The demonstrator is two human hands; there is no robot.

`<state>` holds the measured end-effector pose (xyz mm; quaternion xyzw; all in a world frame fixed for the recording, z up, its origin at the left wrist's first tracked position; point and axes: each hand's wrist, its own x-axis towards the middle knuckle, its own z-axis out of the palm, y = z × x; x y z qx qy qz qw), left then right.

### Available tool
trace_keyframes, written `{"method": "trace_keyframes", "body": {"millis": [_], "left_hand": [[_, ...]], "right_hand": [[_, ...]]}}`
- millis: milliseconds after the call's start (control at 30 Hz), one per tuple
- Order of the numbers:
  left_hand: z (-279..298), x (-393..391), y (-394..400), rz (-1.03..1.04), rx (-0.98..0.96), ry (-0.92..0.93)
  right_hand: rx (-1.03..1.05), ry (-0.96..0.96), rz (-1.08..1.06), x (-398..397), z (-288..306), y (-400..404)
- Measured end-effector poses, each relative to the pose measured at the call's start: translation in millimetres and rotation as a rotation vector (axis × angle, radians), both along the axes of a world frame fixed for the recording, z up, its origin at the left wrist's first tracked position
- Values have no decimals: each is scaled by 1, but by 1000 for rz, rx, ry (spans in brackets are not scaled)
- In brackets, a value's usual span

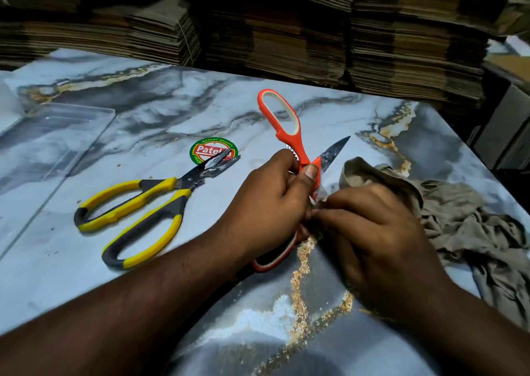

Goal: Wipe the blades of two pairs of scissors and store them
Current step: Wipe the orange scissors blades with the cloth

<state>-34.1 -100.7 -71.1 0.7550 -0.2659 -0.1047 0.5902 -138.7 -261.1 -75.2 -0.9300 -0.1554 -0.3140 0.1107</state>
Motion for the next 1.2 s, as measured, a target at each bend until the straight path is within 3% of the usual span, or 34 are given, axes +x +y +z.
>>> {"method": "trace_keyframes", "body": {"millis": [167, 333, 500, 700, 833, 1200], "left_hand": [[3, 1, -1, -13, -27, 74], [4, -3, 3, 18, -73, 152], [2, -4, 5, -10, -69, 159], [6, -4, 2, -2, -24, 131], [3, -3, 1, 9, -15, 116], [3, -1, 1, 27, 30, 68]], "right_hand": [[227, 28, 5, 7, 7, -5], [611, -129, -206, -5, 23, -28], [689, -26, -226, -3, 23, -29], [248, 137, 35, 6, 12, -27], [81, 175, 66, 1, 13, -30], [23, 82, 19, 6, 12, -24]]}}
